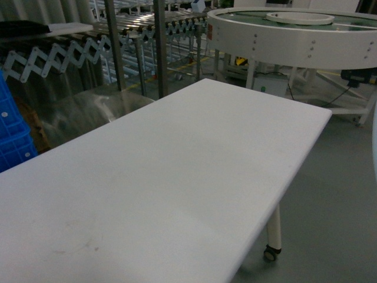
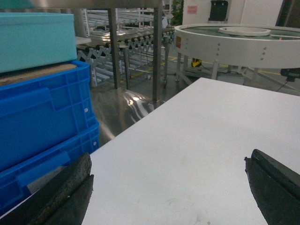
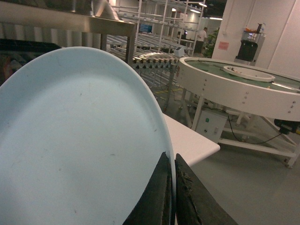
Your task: Place blue tray on left shelf second layer neatly
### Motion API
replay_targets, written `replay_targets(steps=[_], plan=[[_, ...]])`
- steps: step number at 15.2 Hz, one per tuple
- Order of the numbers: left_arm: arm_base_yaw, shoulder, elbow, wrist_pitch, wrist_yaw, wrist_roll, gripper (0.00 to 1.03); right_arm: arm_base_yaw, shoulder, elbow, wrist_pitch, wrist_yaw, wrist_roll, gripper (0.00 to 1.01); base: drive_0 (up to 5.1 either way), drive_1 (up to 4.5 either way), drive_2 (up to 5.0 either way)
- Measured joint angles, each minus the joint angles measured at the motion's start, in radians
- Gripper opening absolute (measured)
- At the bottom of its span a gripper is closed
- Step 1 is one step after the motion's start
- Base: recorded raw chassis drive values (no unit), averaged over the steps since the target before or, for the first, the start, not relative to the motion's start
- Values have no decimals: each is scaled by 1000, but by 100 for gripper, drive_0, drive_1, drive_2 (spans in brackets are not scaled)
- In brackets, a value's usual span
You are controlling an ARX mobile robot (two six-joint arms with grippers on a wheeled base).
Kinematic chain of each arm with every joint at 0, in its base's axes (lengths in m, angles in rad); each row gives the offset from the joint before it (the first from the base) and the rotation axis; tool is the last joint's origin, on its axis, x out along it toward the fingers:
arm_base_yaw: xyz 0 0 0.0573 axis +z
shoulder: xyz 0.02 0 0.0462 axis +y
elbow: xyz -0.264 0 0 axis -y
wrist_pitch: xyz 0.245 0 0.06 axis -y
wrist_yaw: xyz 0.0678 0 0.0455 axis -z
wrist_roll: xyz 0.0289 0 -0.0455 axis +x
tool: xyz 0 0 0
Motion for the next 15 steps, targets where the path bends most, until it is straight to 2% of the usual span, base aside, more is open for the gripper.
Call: replay_targets(steps=[15], plan=[[0,0,0,0,0,0,98,0,0,0,0,0,0,2,-161,-161,-161]])
